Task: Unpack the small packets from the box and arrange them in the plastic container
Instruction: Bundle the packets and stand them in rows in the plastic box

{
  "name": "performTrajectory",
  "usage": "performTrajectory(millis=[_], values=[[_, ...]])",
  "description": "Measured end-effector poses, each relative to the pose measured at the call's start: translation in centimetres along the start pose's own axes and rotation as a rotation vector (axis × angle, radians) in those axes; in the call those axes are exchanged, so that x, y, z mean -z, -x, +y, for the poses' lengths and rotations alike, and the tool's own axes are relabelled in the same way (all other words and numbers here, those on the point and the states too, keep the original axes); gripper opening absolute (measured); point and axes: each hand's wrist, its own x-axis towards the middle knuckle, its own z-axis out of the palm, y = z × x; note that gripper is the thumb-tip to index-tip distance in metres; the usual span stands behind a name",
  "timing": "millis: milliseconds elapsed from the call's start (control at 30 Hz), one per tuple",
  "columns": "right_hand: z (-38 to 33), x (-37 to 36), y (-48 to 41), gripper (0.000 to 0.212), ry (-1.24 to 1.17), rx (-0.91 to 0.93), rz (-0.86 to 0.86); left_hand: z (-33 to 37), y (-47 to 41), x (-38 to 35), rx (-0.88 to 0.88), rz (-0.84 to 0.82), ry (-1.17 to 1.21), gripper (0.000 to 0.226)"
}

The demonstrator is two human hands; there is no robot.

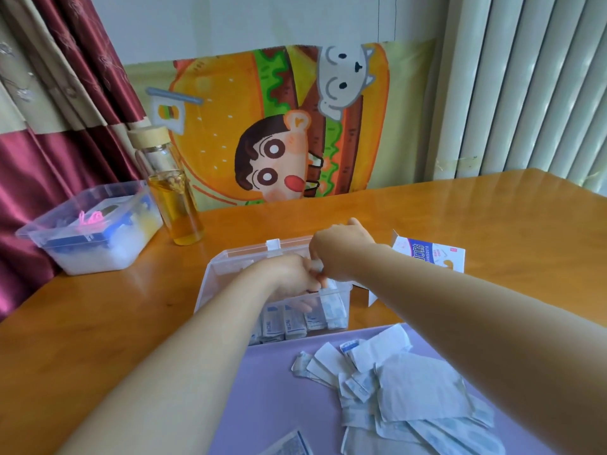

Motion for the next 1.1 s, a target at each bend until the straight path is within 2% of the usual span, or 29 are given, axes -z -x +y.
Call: performTrajectory(millis=[133,233,300,500,667,833,900,1000,1100], values=[[-0.2,-0.5,0.0,0.022,0.078,0.038,0.029,0.4,-0.4,-0.2,0.077,-0.01,-0.066,0.012],[0.2,-0.5,0.0,0.025,0.049,0.035,0.072,0.7,-0.9,0.0,0.08,-0.014,-0.085,0.018],[0.6,-0.3,0.1,0.03,-0.043,0.016,0.118,0.9,-0.9,0.1,0.088,-0.024,-0.108,0.021],[2.4,0.7,1.6,0.025,-0.371,-0.044,0.269,1.9,-0.9,0.0,0.123,-0.006,-0.25,0.024],[3.1,0.5,3.0,0.023,-0.453,-0.076,0.312,3.0,-0.7,-0.3,0.143,0.016,-0.316,0.022],[2.9,1.5,5.7,0.02,-0.536,-0.054,0.389,4.3,1.2,0.3,0.09,0.14,-0.373,0.021],[2.8,1.8,7.0,0.019,-0.573,-0.033,0.427,4.4,2.7,1.0,0.012,0.238,-0.376,0.022],[1.9,2.1,9.4,0.016,-0.621,0.045,0.368,2.9,6.1,1.8,-0.122,0.361,-0.347,0.026],[0.1,2.1,11.2,0.014,-0.584,0.159,0.193,0.7,9.6,1.3,-0.122,0.289,-0.315,0.015]])
